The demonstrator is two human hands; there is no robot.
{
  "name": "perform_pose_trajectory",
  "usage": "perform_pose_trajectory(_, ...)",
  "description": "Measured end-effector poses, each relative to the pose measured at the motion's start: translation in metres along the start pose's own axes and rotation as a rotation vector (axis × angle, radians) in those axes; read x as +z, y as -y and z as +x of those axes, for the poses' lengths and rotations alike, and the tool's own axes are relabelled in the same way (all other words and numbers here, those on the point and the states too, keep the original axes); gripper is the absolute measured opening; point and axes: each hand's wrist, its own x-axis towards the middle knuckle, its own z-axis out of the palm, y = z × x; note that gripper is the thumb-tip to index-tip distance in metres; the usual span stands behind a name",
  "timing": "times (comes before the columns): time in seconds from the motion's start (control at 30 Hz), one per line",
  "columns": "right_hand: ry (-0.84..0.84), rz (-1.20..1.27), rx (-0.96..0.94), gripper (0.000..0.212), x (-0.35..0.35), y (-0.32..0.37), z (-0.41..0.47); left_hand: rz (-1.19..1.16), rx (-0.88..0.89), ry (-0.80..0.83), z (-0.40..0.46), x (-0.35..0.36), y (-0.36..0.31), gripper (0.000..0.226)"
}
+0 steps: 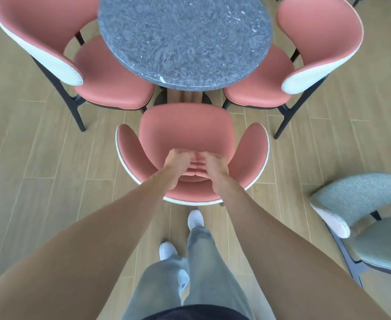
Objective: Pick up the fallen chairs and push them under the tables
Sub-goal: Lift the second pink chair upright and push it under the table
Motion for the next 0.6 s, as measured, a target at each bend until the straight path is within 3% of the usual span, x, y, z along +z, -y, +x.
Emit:
perform_pose_trajectory(0.07,-0.014,0.016,0.007,0.018,0.0,-0.004,-0.006,-0.031,-0.026,-0.029,-0.007,0.003,0.001,0.02)
perform_pose_trajectory(0.13,-0.138,0.024,0.023,0.022,-0.002,-0.012,-0.012,-0.089,-0.063,-0.104,-0.011,0.008,0.007,0.017)
perform_pose_trajectory(0.23,-0.525,0.055,0.164,0.043,-0.016,-0.033,-0.019,-0.085,-0.136,-0.379,-0.02,0.011,0.028,0.014)
perform_pose_trajectory(0.3,-0.616,0.054,0.355,0.06,-0.031,-0.044,-0.023,-0.099,-0.215,-0.599,-0.022,0.009,0.047,0.013)
perform_pose_trajectory(0.37,-0.553,0.117,0.504,0.073,-0.045,-0.055,-0.018,-0.165,-0.402,-0.763,-0.017,0.006,0.064,0.054)
perform_pose_trajectory(0.43,-0.408,0.309,0.529,0.072,-0.051,-0.064,-0.013,-0.308,-0.565,-0.773,-0.017,0.002,0.074,0.084)
perform_pose_trajectory(0.53,-0.142,0.555,0.55,0.047,-0.052,-0.078,-0.005,-0.655,-0.572,-0.512,-0.009,0.012,0.084,0.073)
perform_pose_trajectory(0.6,-0.057,0.619,0.55,0.041,-0.048,-0.086,-0.001,-0.758,-0.551,-0.408,-0.005,0.019,0.09,0.068)
